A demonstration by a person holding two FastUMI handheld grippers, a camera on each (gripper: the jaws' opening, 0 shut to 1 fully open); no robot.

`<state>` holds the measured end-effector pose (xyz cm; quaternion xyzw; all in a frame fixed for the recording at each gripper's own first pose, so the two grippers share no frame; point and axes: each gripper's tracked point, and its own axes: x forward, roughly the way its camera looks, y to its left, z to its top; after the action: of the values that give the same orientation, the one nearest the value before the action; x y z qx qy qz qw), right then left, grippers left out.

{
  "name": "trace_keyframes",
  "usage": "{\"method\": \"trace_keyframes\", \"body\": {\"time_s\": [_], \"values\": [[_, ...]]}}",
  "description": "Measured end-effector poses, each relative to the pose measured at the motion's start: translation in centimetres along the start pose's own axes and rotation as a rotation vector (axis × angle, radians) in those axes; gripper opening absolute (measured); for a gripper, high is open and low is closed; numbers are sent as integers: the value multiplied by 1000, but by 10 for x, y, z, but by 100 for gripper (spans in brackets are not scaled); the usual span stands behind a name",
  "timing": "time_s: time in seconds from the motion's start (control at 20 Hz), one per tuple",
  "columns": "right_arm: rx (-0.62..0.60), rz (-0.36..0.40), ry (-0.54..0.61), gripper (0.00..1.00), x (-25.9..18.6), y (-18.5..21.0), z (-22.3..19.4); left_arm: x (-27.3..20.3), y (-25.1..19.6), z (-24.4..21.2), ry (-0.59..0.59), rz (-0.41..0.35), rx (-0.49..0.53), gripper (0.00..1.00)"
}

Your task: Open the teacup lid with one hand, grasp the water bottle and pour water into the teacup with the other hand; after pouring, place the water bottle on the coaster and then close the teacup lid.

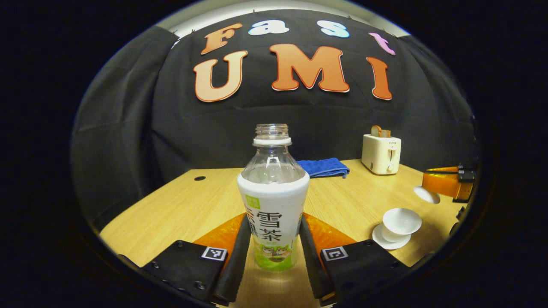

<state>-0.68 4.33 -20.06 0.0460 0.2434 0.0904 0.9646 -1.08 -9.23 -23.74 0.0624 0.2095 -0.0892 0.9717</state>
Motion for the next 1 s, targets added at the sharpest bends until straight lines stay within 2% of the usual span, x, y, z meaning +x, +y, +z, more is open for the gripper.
{"method": "trace_keyframes", "body": {"time_s": [0.2, 0.25, 0.4, 0.6, 0.75, 0.9, 1.0], "values": [[-23, -11, -21, 18, -8, -5, 9, 1, -6, 20, -46, 24, 233, 66], [-34, -19, -26, 18, -10, -8, 10, 3, -12, 22, -53, 14, 285, 65], [-18, -49, -40, 18, -16, -22, 12, 6, -30, 31, -99, -17, 533, 63], [3, -77, -42, 18, -21, -39, 10, 2, -46, 31, -126, -51, 735, 63], [13, -91, -45, 18, -23, -50, 10, 12, -63, 18, -104, -118, 877, 63], [16, -93, -44, 18, -26, -56, 8, 14, -68, 14, -99, -136, 1085, 63], [17, -94, -39, 18, -26, -57, 1, 16, -73, 15, -113, -146, 1185, 61]]}}
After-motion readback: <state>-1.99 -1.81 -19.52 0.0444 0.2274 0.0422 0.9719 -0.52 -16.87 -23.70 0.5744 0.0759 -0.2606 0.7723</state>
